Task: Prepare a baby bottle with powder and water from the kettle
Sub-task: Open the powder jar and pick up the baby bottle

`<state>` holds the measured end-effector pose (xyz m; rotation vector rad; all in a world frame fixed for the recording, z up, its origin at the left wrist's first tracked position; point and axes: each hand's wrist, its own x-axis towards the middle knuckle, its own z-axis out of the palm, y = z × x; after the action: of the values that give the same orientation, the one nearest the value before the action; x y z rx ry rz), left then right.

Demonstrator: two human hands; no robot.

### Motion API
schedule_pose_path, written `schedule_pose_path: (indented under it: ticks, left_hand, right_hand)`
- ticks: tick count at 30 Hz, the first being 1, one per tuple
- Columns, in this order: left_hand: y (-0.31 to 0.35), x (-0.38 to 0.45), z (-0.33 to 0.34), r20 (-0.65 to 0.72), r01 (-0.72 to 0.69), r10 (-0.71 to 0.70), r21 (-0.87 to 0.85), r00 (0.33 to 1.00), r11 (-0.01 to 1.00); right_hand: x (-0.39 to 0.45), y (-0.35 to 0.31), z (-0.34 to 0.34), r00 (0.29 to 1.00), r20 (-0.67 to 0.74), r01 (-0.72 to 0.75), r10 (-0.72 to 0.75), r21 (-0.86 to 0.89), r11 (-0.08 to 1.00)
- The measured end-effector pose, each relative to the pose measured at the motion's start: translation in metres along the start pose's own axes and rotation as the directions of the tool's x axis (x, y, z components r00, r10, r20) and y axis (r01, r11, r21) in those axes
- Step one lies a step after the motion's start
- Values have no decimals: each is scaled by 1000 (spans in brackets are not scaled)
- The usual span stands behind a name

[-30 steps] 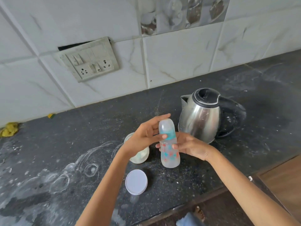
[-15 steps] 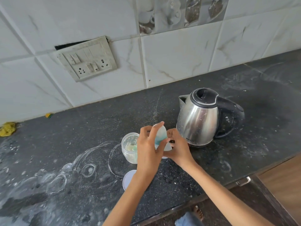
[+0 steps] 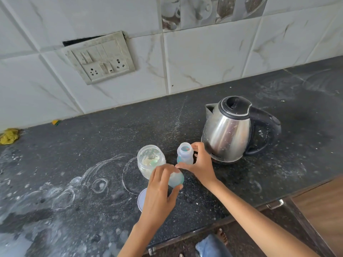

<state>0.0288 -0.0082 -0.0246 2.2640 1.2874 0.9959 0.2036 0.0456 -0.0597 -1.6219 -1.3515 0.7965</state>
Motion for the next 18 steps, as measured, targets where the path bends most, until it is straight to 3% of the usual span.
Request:
schedule_pose_path:
  ticks: [6,10,14,16,18]
  left_hand:
    - [-13,-18,25,194,-93,73,96,978,991]
    - [-20,-21,38,298,-149,98,156,950,976]
    - [-25,-23,41,380,-187,105,187,919,964]
    - [-21,-20,32,326,-176,119,152,938,973]
    - [-14,-16,16,108,-145,139,50,984,988]
  right_hand:
    - [-32,11,-24,987,-132,74,-97,-165,983]
    - [-46,2,-33,959,-203,162,-197,-176,971]
    - [-46,-12,-32,947,-186,236,-263,-155,959]
    - [-43,-21,-31,936,-172,282,-306,-149,948]
    - [-36,-31,-30,923,-157,333,-351,-132,934]
